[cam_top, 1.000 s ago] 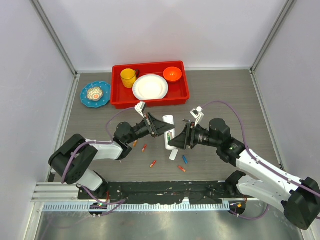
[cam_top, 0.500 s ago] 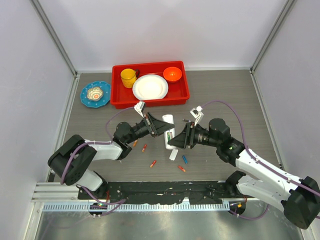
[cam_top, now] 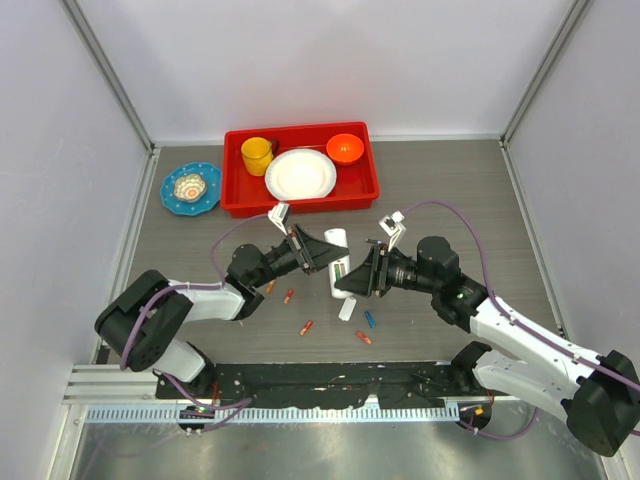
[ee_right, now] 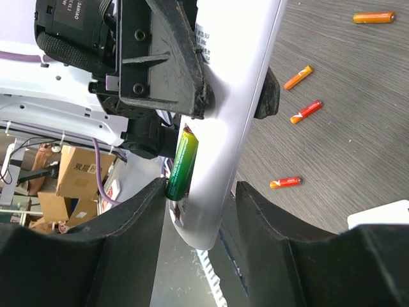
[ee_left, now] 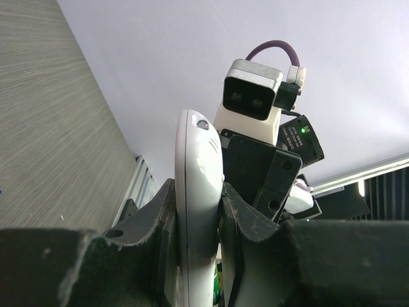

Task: Load the batteries into the remote control
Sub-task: Adjust the battery in the remote control.

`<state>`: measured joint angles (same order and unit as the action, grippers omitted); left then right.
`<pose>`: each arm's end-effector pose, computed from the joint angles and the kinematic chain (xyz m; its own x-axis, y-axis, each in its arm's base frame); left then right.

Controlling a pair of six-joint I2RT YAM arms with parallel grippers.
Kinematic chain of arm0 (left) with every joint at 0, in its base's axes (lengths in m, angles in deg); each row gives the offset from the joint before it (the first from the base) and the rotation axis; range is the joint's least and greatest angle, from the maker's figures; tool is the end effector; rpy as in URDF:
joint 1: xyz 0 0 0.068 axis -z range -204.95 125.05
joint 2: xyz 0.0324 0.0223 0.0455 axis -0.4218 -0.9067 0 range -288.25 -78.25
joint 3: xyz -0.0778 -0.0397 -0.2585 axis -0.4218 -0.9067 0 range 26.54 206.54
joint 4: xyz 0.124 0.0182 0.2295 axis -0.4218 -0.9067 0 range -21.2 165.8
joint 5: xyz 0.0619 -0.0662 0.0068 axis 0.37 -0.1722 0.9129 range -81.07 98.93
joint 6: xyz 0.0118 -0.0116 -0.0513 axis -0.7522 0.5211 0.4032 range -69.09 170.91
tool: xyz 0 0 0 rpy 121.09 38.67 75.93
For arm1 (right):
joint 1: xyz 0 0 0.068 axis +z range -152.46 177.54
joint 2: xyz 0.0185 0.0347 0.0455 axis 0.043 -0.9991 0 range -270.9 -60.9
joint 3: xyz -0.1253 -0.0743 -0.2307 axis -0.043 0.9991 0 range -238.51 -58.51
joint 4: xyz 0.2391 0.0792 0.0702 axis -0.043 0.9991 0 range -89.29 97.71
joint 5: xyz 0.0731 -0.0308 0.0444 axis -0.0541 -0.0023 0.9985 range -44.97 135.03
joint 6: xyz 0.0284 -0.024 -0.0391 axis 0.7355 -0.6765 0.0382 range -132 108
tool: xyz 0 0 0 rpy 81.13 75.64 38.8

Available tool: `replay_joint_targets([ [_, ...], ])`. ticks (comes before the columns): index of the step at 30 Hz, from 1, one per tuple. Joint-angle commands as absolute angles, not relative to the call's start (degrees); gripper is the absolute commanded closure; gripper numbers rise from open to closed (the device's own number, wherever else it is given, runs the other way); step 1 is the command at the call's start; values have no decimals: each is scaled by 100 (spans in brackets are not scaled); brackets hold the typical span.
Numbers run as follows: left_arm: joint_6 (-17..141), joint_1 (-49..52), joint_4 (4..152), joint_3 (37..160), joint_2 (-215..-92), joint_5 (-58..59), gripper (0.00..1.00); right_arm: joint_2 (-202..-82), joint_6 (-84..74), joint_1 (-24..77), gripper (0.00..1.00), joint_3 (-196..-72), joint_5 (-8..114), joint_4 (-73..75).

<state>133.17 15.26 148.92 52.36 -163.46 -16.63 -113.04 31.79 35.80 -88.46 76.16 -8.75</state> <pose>0.2019 -0.1908 0.2215 -0.8698 -0.4353 -0.2323 0.3011 -0.0955 -0.9488 0.1530 0.1441 0.2619 -0.7657 0.1504 -0.6254 -0.5488 0.3541 0.7572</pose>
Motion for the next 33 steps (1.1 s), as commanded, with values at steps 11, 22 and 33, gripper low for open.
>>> replay_joint_targets([
  [11,13388,1776,16439,5369,-16139,-1841,100,-11408,3317,3498,52,-8716,7236,-1256],
  [22,13353,1829,16439,5352,-16174,-1814,100,-11452,3387,3480,55,-8690,7333,-1397],
  [33,13063,1820,16186,5317,-16279,-1709,100,-11109,3220,3471,32,-8804,7719,-1213],
])
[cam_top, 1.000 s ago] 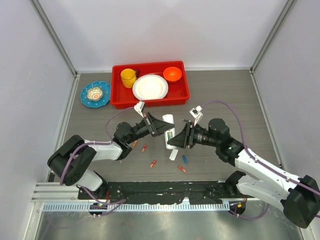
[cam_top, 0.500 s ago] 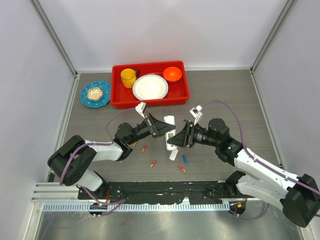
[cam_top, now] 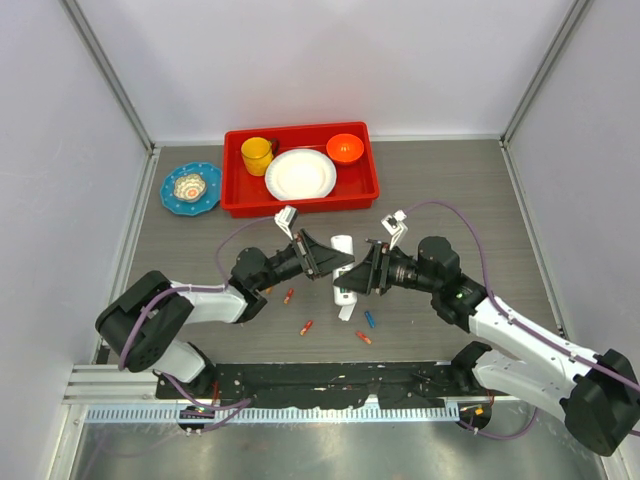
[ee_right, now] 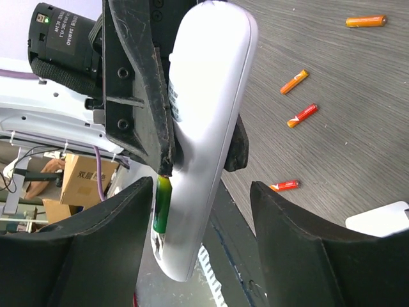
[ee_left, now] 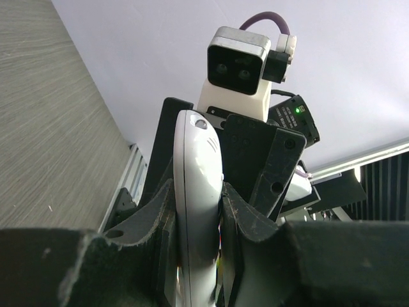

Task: Load the batteries into the remote control
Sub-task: Adjust the battery in the remote control.

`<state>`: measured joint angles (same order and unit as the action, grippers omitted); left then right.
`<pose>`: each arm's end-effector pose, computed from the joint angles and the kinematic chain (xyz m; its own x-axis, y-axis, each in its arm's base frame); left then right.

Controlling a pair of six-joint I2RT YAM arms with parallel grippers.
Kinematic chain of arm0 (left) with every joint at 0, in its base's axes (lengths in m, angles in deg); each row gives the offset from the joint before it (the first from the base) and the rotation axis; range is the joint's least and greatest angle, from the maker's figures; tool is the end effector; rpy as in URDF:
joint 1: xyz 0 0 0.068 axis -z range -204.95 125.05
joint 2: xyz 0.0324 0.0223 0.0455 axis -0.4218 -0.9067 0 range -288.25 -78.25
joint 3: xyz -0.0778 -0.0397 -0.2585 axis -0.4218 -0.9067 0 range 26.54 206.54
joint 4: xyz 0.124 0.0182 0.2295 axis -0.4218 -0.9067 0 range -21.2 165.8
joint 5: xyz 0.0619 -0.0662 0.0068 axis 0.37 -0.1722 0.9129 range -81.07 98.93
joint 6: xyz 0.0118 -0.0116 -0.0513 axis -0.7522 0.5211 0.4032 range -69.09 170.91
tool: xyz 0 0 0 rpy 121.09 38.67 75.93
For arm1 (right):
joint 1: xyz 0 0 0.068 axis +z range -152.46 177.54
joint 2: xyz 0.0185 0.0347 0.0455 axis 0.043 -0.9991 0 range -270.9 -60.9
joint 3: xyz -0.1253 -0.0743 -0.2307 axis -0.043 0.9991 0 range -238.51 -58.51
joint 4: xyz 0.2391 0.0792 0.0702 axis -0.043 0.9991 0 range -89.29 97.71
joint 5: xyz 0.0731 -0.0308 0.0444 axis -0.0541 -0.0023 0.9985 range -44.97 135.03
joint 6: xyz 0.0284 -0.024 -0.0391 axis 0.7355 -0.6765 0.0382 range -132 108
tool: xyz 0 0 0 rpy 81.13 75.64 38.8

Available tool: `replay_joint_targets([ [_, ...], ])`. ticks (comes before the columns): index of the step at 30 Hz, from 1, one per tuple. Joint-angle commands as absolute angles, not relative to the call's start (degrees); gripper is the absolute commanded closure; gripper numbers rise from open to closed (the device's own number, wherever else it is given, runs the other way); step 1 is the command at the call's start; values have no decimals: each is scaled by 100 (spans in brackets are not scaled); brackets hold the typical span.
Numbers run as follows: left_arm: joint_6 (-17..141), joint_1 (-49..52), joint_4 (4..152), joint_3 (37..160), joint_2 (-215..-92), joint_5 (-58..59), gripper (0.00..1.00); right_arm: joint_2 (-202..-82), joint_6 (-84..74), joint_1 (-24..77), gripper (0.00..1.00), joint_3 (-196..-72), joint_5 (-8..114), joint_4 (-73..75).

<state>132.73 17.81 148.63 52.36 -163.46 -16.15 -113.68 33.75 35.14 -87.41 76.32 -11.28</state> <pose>0.1936 -0.1996 0.2210 -0.8840 -0.4037 -0.2359 0.2995 -0.1014 -0.9487 0.1557 0.1433 0.2579 -0.7758 0.1750 -0.6062 -0.5280 0.3460 0.7756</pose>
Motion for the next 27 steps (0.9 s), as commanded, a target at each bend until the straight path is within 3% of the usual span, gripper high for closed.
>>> replay_joint_targets([
  [1,12958,1820,16097,5325,-16280,-1735,100,-11057,3203,3480,31,-8847,7737,-1178],
  [7,12799,1803,15877,5290,-16236,-1709,100,-10792,2974,3454,32,-9050,7447,-650],
  [27,12843,1785,15824,5211,-16007,-1797,100,-11021,3317,3357,49,-8725,7324,-1151],
])
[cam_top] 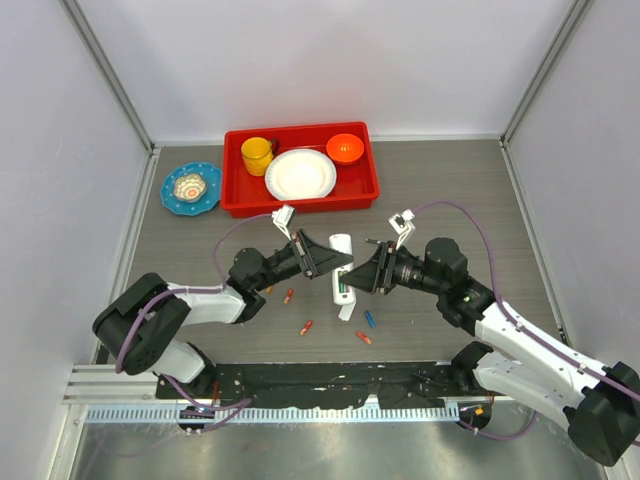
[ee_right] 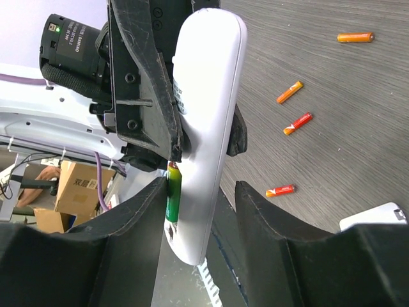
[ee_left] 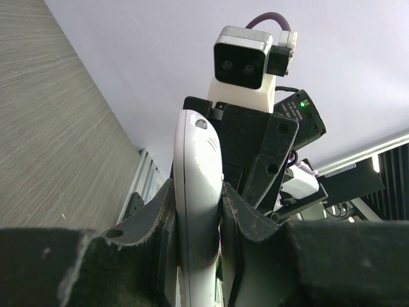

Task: Load the batteries into the remote control
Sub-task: Adjust the battery in the remote control.

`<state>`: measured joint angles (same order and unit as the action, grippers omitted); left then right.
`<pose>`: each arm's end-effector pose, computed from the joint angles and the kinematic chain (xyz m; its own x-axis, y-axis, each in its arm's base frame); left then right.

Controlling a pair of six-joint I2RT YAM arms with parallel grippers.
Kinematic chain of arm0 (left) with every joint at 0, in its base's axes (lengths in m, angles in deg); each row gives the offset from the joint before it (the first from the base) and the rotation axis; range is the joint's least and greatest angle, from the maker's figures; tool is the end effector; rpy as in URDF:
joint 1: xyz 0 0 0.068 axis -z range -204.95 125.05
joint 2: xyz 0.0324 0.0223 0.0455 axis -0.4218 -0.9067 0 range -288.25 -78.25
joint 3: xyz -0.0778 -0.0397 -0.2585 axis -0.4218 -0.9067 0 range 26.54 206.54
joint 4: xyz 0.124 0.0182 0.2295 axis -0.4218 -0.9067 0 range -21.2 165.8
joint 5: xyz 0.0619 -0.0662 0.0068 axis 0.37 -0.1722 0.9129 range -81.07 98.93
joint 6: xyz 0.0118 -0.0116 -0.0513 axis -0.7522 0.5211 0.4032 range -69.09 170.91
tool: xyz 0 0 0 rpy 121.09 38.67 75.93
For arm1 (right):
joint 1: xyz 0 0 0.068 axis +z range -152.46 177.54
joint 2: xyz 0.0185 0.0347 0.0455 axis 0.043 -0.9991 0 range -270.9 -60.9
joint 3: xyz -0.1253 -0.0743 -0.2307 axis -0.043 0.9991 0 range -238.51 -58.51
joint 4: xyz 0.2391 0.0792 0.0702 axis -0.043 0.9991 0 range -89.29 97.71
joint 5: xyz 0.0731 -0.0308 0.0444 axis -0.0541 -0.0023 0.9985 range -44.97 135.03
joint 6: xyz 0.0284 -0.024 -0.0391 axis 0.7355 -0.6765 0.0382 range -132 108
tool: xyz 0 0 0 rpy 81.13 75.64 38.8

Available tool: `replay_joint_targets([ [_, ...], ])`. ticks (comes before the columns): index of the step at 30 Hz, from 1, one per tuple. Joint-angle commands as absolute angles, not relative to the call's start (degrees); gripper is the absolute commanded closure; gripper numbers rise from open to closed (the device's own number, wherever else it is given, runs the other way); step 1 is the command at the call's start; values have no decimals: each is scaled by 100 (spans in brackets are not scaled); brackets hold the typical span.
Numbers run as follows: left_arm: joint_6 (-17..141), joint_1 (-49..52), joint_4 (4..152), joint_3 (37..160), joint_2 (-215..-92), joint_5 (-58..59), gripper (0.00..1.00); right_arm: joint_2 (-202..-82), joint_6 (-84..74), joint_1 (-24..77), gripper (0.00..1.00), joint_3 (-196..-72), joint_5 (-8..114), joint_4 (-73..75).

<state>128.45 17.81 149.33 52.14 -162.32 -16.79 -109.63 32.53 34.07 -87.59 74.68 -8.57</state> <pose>0.1909 -0.1976 0.2262 -0.8565 -0.4062 -0.3184 0.3846 -0.0909 -0.9186 0.1502 0.1332 0.2671 -0.7401 0.2101 -0.6388 -0.5462 0.3664 0.7533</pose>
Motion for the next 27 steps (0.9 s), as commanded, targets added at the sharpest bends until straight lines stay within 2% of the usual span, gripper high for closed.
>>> replay_joint_targets([
  [1,12869,1785,15841,5220,-16007,-1805,100,-11056,3317,3357,50,-8725,7315,-1151],
  [5,12922,1785,15885,5255,-15972,-1841,100,-11170,3361,3357,54,-8681,7298,-1195],
  [15,12887,1794,15850,5290,-15946,-1814,100,-11320,3379,3348,53,-8707,7368,-1300],
  [22,12694,1768,15675,5211,-15998,-1753,100,-11013,3317,3304,38,-8927,7658,-1169],
  [27,12694,1706,15674,5185,-16025,-1762,100,-10714,3124,3191,35,-9120,7614,-765],
])
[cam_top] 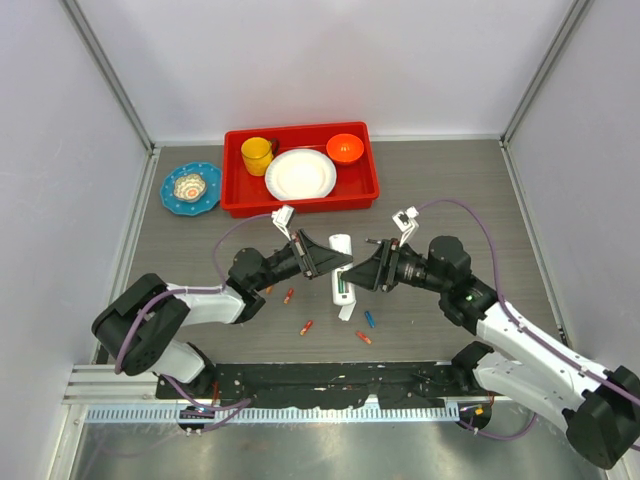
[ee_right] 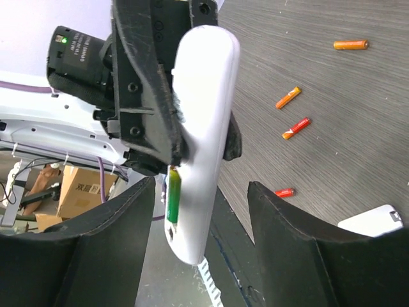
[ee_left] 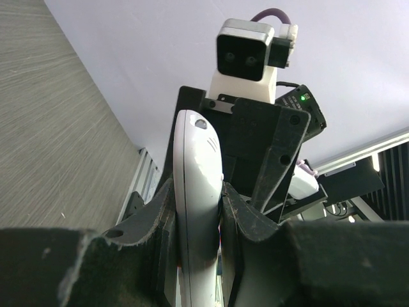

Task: Load the batteries into the remote control
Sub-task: Adjust the battery in the remote control.

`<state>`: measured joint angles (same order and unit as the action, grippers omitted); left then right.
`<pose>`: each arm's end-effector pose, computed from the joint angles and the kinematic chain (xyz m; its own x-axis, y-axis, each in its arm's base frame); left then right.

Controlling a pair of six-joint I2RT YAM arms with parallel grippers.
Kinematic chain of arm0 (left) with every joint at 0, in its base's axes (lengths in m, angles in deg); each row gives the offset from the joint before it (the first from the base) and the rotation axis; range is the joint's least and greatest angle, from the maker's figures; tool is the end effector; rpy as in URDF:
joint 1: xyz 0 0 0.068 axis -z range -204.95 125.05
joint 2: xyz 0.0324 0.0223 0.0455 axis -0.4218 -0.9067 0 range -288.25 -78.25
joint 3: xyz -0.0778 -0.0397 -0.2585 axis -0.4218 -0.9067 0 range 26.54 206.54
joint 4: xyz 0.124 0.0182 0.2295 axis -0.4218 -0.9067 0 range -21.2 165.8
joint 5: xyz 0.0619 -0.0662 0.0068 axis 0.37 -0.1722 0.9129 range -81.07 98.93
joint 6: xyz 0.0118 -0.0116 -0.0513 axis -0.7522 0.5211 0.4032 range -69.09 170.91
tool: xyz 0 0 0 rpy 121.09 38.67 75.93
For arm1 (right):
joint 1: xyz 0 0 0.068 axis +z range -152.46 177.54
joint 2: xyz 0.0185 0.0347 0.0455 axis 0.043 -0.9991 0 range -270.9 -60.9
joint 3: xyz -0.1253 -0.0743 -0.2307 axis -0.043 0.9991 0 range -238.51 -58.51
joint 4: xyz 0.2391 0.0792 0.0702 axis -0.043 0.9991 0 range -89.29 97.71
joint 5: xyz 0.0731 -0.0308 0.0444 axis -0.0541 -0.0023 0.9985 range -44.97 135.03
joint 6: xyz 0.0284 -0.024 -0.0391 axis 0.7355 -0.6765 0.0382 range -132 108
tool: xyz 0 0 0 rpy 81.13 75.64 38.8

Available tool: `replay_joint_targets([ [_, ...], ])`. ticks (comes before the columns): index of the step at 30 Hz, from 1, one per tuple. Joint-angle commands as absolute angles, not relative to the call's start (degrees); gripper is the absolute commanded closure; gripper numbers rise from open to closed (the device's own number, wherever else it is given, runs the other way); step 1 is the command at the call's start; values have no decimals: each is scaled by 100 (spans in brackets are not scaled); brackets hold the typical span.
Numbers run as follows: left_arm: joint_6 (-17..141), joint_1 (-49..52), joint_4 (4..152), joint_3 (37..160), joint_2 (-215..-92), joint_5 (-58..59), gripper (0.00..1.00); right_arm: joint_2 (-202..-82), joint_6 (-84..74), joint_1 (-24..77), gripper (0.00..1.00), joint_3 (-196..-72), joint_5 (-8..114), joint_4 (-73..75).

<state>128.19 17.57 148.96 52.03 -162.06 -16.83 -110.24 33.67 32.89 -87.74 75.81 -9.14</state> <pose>0.1913 -0.1964 0.2262 -0.8542 -0.4088 -0.3214 0.3863 -0.0852 -0.9184 0.1539 0.1315 0.2672 -0.7509 0.2207 -0.6225 -0.5305 0.3597 0.7675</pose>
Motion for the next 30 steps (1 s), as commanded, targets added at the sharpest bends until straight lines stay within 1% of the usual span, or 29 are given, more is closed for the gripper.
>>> replay_joint_targets([
  [1,12694,1697,15674,5167,-16016,-1753,100,-10678,3106,3181,35,-9120,7623,-729],
  [3,12694,1697,15683,5176,-16016,-1762,100,-10678,3080,3173,35,-9085,7632,-677],
  [6,12737,1697,15709,5176,-16007,-1779,100,-10731,3080,3155,39,-8980,7649,-702],
  [10,12764,1697,15727,5202,-15990,-1805,100,-10854,3150,3155,41,-8866,7737,-869],
  [19,12913,1697,15815,5290,-16007,-1858,100,-11012,3335,3155,44,-8716,7641,-1054],
  [30,12957,1706,15824,5360,-16025,-1885,100,-11126,3387,3164,44,-8690,7649,-1098],
])
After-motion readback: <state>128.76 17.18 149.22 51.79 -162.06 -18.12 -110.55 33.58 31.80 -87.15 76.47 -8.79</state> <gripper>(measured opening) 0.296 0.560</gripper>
